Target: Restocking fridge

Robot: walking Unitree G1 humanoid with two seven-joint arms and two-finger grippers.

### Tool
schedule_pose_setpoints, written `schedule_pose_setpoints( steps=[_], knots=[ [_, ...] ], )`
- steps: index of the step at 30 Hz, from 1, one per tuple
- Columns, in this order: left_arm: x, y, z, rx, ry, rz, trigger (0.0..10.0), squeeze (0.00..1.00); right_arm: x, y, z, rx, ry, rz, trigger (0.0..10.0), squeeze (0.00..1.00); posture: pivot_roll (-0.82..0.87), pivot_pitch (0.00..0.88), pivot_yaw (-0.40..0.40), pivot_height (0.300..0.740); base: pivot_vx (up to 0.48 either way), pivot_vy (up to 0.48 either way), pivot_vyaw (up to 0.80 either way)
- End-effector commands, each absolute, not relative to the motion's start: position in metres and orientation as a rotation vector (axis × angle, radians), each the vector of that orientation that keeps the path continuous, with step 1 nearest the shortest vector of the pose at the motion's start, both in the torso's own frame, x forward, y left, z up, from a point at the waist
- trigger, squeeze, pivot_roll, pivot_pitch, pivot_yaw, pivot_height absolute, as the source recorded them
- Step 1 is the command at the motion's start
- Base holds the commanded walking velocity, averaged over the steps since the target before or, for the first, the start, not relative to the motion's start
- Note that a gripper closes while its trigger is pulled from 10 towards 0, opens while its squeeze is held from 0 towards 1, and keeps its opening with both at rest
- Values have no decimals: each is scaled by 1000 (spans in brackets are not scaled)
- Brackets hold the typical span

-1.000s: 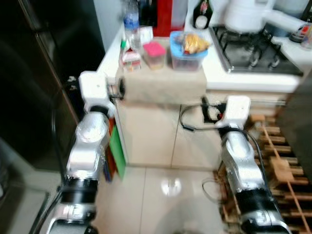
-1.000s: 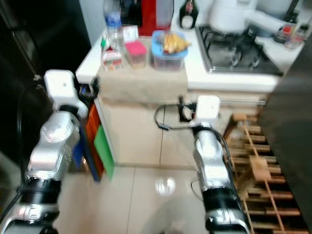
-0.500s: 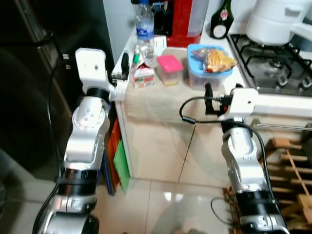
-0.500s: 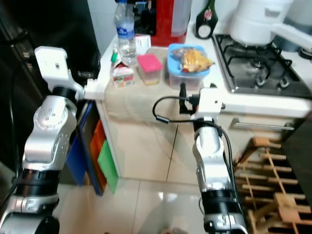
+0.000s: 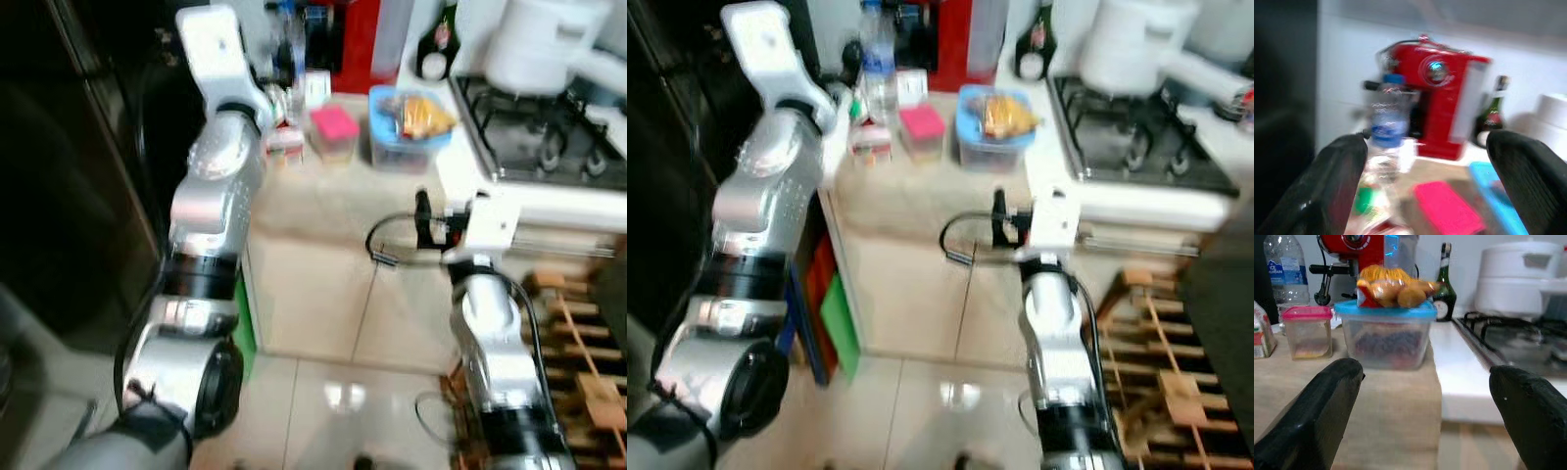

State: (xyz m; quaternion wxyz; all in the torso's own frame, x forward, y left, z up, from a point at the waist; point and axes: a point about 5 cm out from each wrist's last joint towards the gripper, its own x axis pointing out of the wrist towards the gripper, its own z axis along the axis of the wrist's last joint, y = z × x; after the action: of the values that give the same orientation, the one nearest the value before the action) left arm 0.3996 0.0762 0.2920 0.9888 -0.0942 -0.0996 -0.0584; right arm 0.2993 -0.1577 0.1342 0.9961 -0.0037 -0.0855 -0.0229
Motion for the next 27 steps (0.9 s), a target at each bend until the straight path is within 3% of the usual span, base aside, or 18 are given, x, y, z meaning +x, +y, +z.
schedule_pose_setpoints(
  steps=[1,7,14,17,19,24,27],
  knots=[
    [405,75,288,-184,-181,-110,10000,0,300,-154,140,-26,-182,-33,10000,0,-169,61,44,740,0,0,0],
    [419,94,283,-55,-144,30,10000,0,283,-154,139,-37,-169,-27,10000,0,-212,116,54,740,0,0,0],
    [423,113,308,-80,-230,111,10000,0,265,-159,135,-42,-132,-45,10000,0,-233,149,73,740,0,0,0],
    [404,112,320,-118,-359,-31,10000,0,254,-161,149,-38,-171,-67,10000,0,-226,143,99,740,0,0,0],
    [361,124,302,-111,-395,-204,10000,0,233,-168,165,-45,-211,-91,10000,0,-202,141,110,740,0,0,0],
    [304,161,246,-24,-249,-217,10000,0,213,-174,182,-75,-240,-91,10000,0,-136,126,89,740,0,0,0],
    [289,161,236,67,-250,-229,10000,0,213,-176,191,-93,-269,-81,10000,0,-117,112,62,740,0,0,0]
  ],
)
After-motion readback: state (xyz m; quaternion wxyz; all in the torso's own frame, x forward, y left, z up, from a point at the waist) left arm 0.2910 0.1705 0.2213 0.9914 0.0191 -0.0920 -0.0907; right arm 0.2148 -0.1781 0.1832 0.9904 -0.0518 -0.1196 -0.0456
